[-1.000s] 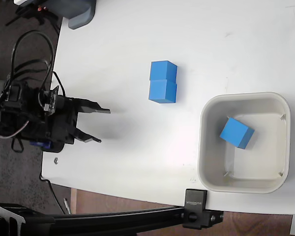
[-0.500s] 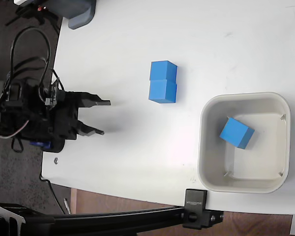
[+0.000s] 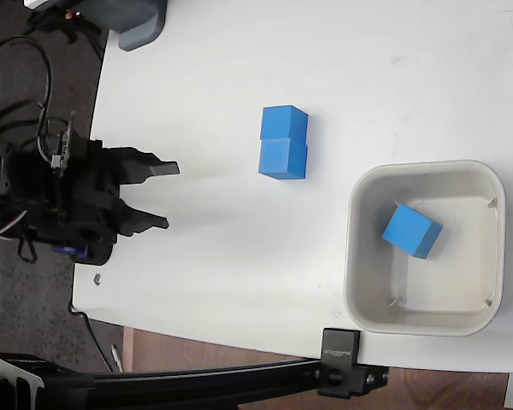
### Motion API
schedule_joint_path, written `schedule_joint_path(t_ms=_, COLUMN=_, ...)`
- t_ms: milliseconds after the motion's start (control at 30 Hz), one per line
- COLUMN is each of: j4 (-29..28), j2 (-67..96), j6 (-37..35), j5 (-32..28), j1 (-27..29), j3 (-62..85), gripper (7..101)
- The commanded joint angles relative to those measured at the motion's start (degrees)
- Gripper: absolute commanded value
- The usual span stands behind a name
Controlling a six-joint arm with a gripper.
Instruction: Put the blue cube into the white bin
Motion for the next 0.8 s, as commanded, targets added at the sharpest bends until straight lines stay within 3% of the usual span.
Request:
schedule_joint_path(t_ms=33, j4=4.2, j2=-11.5, j6=-9.4, j5=-5.1, j1=1.3, j3=-13.4, gripper=100.3)
schedule_joint_path(t_ms=267, j4=16.8, j2=-30.3, j6=-27.2, j5=-7.6, j1=3.9, j3=-30.3, gripper=99.2)
schedule_joint_path(t_ms=467, j4=14.6, j2=-30.6, j6=-39.1, j5=-9.8, j1=7.9, j3=-28.7, gripper=97.6)
schedule_joint_path(t_ms=800, j4=18.3, j2=-39.9, j6=-52.9, j5=-10.0, j1=11.5, j3=-34.4, gripper=96.2)
